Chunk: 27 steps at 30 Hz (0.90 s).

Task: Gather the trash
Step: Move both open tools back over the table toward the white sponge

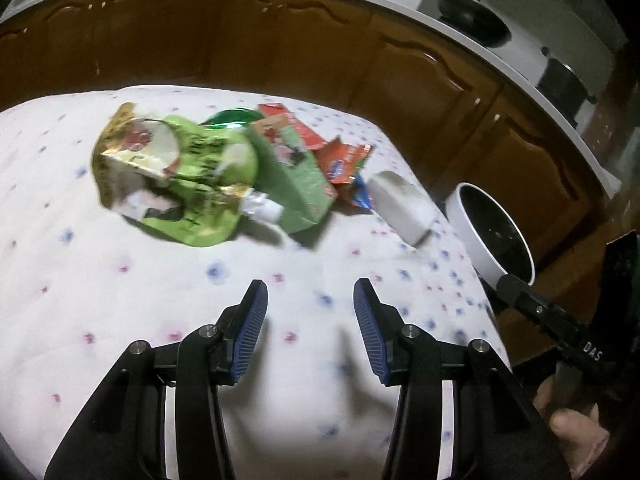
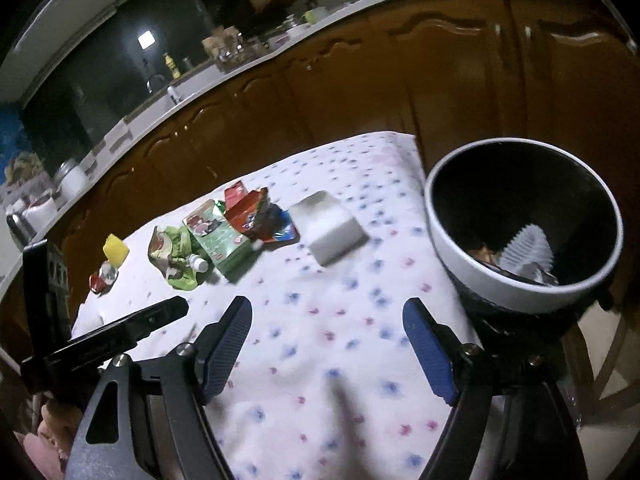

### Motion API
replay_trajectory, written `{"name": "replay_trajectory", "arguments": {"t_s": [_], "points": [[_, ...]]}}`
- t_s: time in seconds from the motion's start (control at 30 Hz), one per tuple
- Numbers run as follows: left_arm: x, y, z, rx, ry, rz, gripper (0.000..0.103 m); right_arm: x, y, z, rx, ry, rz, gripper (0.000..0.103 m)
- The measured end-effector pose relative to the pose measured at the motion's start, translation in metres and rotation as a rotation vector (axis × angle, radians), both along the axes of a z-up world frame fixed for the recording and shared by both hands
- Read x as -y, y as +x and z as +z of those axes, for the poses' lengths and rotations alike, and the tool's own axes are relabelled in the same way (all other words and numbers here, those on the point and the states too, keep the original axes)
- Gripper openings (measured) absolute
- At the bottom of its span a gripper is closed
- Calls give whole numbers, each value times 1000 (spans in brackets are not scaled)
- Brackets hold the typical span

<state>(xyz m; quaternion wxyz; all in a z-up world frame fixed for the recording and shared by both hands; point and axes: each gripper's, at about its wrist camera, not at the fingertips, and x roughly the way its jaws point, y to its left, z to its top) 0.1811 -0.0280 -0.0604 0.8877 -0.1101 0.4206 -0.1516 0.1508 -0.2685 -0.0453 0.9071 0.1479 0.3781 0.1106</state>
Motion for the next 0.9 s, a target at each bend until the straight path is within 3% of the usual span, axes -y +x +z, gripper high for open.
{"name": "replay_trajectory", "arguments": {"t_s": [0.23,0.4,0.57,0.77,0.9], "points": [[-3,17,-1,-34,-28,-12,45,-8,23,-3,-6,-29,28,80],[-23,27,3,-39,-49,58,48,-9,44,-3,3,-51,46,80],[-61,45,-6,-100,-122,180,52,-11,69,-7,-6,-75,66,80],[-106,73,-18,-176,-340,307,65,-12,95,-19,-37,-79,65,80],[-113,90,-20,-184,-315,357,65,-16,103,-26,-51,-74,76,78]]}}
